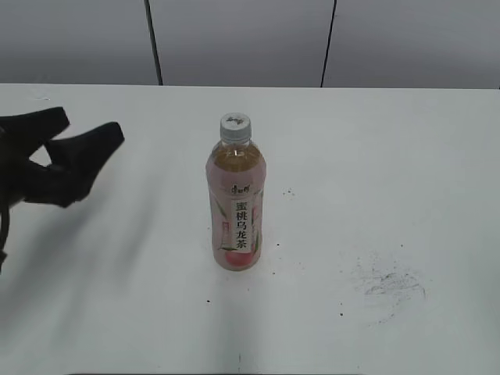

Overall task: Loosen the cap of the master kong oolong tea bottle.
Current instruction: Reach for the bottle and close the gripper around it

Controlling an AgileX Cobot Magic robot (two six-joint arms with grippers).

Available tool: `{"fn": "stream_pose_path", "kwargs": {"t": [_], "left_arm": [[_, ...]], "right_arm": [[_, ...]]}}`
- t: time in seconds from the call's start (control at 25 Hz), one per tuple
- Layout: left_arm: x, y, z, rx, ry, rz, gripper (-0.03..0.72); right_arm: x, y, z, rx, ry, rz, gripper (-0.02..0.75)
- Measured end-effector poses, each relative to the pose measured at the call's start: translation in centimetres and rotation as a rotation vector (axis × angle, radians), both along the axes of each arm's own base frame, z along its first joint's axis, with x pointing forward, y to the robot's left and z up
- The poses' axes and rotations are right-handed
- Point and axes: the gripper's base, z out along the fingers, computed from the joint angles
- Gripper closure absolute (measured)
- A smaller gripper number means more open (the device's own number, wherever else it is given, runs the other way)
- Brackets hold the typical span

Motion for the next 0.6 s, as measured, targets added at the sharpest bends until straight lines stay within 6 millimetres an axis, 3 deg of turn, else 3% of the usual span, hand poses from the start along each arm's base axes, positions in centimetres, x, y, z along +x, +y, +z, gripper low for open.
{"fn": "stream_pose_path", "kwargs": {"t": [0.32,0.6], "left_arm": [[-2.2,-3.0,-0.3,0.046,-0.017,-0.29,0.1],[-1.7,-5.0,-1.7,0.065,0.025,-0.412,0.1]], "right_arm": [[0.0,0.0,0.0,0.0,0.0,0.0,0.182],[0.0,0.0,0.0,0.0,0.0,0.0,0.182]]}}
